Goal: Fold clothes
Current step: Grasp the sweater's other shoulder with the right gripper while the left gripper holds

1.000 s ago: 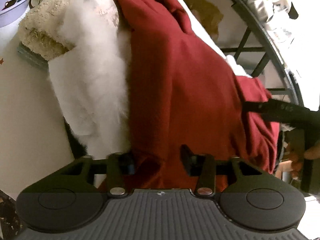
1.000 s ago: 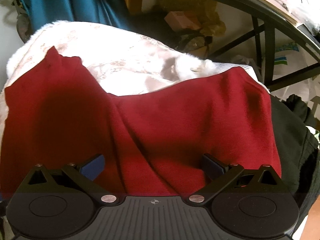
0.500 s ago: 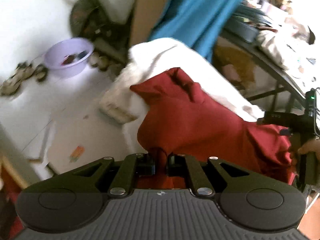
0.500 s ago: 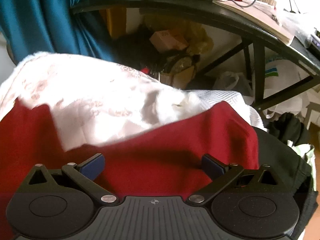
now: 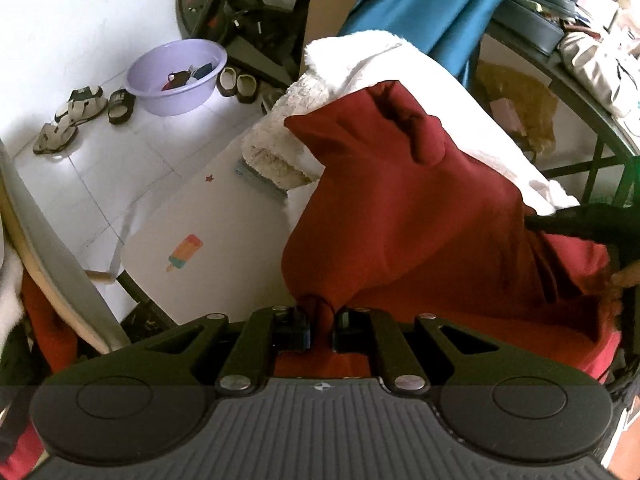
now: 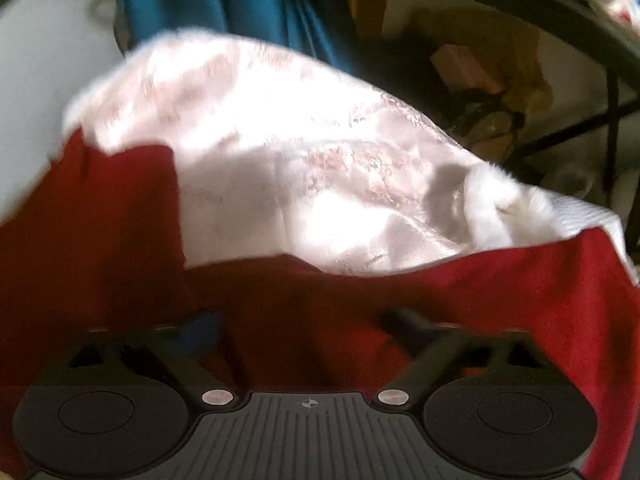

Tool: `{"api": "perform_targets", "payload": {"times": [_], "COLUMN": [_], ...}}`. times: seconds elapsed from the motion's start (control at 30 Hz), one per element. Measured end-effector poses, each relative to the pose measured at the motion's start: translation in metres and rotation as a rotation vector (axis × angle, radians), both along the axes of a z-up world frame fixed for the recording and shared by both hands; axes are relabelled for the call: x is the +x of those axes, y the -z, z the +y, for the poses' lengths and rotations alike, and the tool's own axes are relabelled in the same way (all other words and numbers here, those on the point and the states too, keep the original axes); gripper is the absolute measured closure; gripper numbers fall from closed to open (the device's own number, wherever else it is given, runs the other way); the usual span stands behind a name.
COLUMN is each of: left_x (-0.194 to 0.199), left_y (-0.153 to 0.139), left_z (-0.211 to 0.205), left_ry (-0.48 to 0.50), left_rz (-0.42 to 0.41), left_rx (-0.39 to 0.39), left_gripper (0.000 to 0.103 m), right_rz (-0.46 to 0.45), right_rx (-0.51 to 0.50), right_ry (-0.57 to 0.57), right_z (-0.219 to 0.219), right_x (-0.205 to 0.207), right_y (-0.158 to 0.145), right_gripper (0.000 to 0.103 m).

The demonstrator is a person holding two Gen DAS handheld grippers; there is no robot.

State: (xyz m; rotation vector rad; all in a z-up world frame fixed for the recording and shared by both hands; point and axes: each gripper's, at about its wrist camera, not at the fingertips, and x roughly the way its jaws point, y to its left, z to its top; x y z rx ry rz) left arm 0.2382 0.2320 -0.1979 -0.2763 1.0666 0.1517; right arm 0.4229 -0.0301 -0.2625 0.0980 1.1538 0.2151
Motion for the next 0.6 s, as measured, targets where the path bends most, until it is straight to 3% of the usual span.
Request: {"api": "perform_targets", "payload": {"times": [0.03,0.07,0.13,0.2,0.33,0.43,0.5,0.6], "left_x": [-0.001,-0.002,-0.004,-0.005,-0.011,-0.017,-0.022,-0.029], "left_y": [0.0,-0.001,-0.002,-0.003,0.001,0.008,0.015,0.025], "left_z": [0.0,0.0,-0.001,-0.004,-0.005,-0.002,0.001,0.009], "left_ry": [-0.003,-0.006,-0.004,0.006,0.009,-0.012,-0.032,-0.073], "left_rz": [0.003,0.007,0.012,0.015,0.038,0.068,0.097,0.144], "left_rx": [0.0,-0.001,-0.002,-0.003,-0.005,-0.005,-0.006,-0.039], "left_gripper": [0.094,0.094,0.094,0.094,0.094,0.094,0.094,0.094], "right_rz": [0.001,0.002,-0.016,-0.053,-0.033,0.045,0.162,0.19], "right_rx": [0.033,0.066,0.124,0.132,0.105,0.059,0.074,0.026], "right_ry": [0.021,0.042,0.089,0.135,0.21,0.278,0.288,0.217], "right_z": [-0.008,-0.015,-0.032,-0.046,-0.063,-0.07,-0.072,-0.061], "right_x": [-0.002,-0.003,-0.011,-0.028,-0.067,-0.101,-0.113,-0.11], "right_y": [-0.003,-0.006,-0.017,-0.032,-0.052,-0.05,-0.035,-0.028], "right_gripper": [0.096,0.101,0.101,0.102,0.102,0.102,0.102,0.095]}}
